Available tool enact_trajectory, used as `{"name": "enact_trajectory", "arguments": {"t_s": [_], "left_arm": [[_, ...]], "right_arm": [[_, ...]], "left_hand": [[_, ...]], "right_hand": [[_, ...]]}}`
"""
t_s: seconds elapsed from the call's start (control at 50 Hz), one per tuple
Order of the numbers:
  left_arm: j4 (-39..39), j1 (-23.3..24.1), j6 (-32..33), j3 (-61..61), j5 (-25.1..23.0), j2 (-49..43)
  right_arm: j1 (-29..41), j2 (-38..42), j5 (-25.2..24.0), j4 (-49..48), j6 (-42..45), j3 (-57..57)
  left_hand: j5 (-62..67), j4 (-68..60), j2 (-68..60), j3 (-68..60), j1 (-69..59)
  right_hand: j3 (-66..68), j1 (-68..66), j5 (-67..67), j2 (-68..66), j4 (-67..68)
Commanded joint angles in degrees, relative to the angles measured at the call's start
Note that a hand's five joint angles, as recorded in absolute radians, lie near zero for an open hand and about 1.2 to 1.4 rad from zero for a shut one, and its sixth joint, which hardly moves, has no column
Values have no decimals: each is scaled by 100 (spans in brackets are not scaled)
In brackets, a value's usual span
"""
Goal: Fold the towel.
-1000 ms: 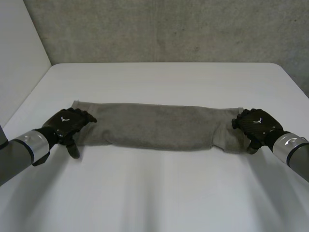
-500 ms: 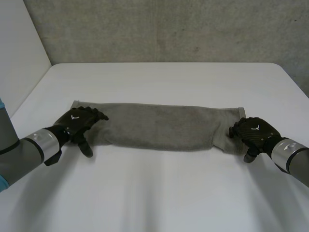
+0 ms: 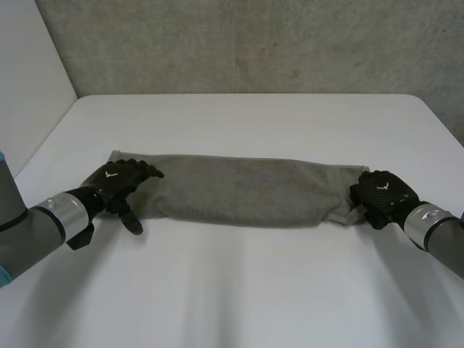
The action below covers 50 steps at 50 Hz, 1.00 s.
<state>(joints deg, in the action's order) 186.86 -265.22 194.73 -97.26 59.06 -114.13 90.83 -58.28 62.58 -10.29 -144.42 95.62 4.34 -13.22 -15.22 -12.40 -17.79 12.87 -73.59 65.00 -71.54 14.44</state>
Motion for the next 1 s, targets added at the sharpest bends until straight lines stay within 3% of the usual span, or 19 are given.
{"name": "enact_trajectory", "arguments": {"t_s": [0.02,0.06,0.12,0.16,0.4,0.5,0.6,0.62,0.68,0.7,0.74,0.86,1.0], "left_arm": [[0,-3,-5,-47,0,101],[0,-3,3,-56,0,119],[0,-12,-5,-82,0,154],[0,-21,-5,-100,0,198],[9,-21,-5,-214,-9,312],[9,-30,-5,-223,-9,348],[9,-30,-5,-223,-9,356],[9,-30,-5,-223,-9,356],[9,-39,-5,-223,-9,400],[9,-39,-5,-223,-9,400],[9,-56,-5,-223,0,444],[0,-144,-14,-240,0,602],[0,-258,-14,-258,0,725]], "right_arm": [[-232,-289,-52,45,63,9],[-818,-578,-175,53,194,9],[-1111,-658,-334,54,327,-26],[-1584,-711,-666,141,685,-244],[-1665,-702,-861,1829,1188,-2171],[-777,-693,-791,2049,1003,-2610],[739,-510,-335,2022,872,-2926],[743,-509,-334,2022,871,-2927],[1987,34,34,1952,863,-3417],[1991,36,35,1952,863,-3419],[2700,482,271,1917,871,-3856],[3711,1545,589,1908,889,-4962],[4293,2425,615,1908,898,-6036]], "left_hand": [[-126,322,214,240,472],[-126,322,214,240,472],[-143,322,231,240,488],[-143,322,231,240,488],[-160,322,248,240,505],[-177,322,265,240,522],[-177,322,265,240,522],[-177,322,265,240,522],[-193,322,282,240,539],[-193,322,282,240,539],[-227,322,315,240,572],[-244,322,332,240,589],[-244,322,332,240,589]], "right_hand": [[-287,-641,500,-846,-444],[-287,-641,500,-846,-444],[-287,-641,500,-846,-444],[-287,-641,500,-846,-444],[-287,-641,500,-846,-444],[-287,-641,500,-846,-444],[-287,-641,500,-846,-444],[-287,-641,500,-846,-444],[-287,-641,500,-846,-444],[-287,-641,500,-846,-444],[-287,-641,500,-846,-444],[-287,-641,500,-846,-444],[-287,-641,500,-846,-444]]}}
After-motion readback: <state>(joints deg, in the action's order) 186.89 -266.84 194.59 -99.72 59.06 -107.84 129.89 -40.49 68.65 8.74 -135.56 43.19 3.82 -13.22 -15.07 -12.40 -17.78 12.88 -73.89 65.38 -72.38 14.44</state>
